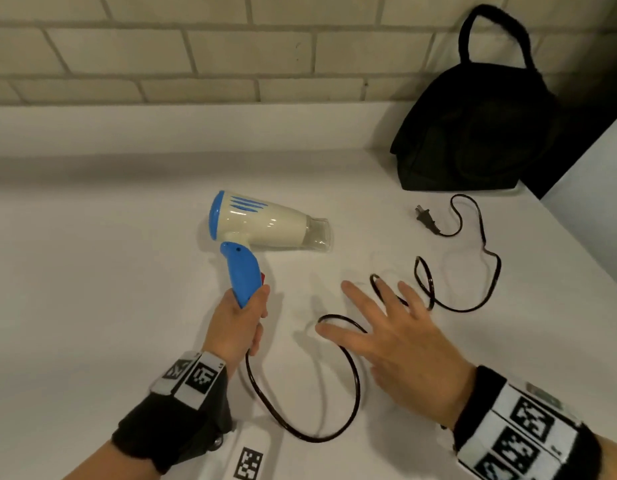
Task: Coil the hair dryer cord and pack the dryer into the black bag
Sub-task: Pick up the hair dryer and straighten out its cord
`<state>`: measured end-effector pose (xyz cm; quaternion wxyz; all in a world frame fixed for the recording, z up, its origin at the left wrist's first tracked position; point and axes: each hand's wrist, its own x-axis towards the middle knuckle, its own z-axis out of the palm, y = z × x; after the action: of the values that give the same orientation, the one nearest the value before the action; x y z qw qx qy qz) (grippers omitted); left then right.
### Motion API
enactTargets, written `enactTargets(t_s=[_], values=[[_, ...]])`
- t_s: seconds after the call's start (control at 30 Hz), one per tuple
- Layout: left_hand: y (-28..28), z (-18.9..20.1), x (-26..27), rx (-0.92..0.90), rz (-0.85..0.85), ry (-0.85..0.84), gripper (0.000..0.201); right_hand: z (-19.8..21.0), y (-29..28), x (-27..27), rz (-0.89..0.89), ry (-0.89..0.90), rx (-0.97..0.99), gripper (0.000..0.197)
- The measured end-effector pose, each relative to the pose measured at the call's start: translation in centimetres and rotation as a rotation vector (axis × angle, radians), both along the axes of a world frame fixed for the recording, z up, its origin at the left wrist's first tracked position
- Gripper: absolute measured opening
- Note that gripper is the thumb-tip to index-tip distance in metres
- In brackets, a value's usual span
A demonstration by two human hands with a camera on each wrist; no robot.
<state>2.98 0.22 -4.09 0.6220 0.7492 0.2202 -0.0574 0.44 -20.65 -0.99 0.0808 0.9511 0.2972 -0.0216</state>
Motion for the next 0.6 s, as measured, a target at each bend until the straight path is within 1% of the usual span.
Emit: enactTargets(t_s=[0.1,0.17,0.2,0.27,0.3,0.33,0.37,0.4,0.43,0.47,0.5,0.53,0.57,0.6], values=[[0.8,0.1,-0.3,0.083,-0.029,-0.003,0.026,-0.5,-1.2,1.2,-0.032,0.124,0.125,0.095],[1.5,0.2,-0.7,0.15,-0.056,-0.04,0.025,-0.3,-2.0,1.8,-0.07,0.234,0.179,0.088],[1.9,0.3,-1.0,0.196,-0.061,-0.07,0.032,-0.6,-2.6,2.0,-0.075,0.277,0.194,0.081],[2.2,1.0,-2.2,0.318,-0.036,-0.153,0.052,-0.9,-3.3,1.8,-0.099,0.406,0.146,0.073],[2.0,1.7,-3.0,0.364,-0.044,-0.237,0.056,-0.7,-3.4,1.7,-0.104,0.429,0.107,0.069],[1.7,2.5,-3.8,0.383,-0.094,-0.33,0.056,-0.7,-3.3,1.7,-0.091,0.438,0.089,0.062],[1.1,3.3,-4.5,0.379,-0.186,-0.377,0.056,-0.6,-3.1,1.8,-0.073,0.422,0.102,0.053],[0.3,4.1,-5.1,0.36,-0.289,-0.37,0.062,-0.3,-2.8,1.9,-0.037,0.36,0.162,0.043],[-0.6,4.3,-5.4,0.338,-0.382,-0.312,0.072,-0.1,-2.5,2.2,0.022,0.272,0.226,0.034],[-1.6,4.6,-5.5,0.289,-0.457,-0.215,0.081,0.1,-2.1,2.3,0.072,0.194,0.285,0.026],[-2.6,4.6,-5.2,0.211,-0.507,-0.102,0.087,0.4,-1.9,2.4,0.11,0.135,0.329,0.019],[-3.5,4.6,-4.7,0.141,-0.548,-0.022,0.089,0.8,-1.5,2.5,0.139,0.075,0.365,0.015],[-4.3,4.5,-4.3,0.13,-0.569,-0.012,0.089,1.0,-1.2,2.6,0.158,0.056,0.374,0.014],[-5.0,4.6,-3.9,0.188,-0.582,-0.048,0.086,1.1,-0.9,2.6,0.174,0.039,0.374,0.015]])
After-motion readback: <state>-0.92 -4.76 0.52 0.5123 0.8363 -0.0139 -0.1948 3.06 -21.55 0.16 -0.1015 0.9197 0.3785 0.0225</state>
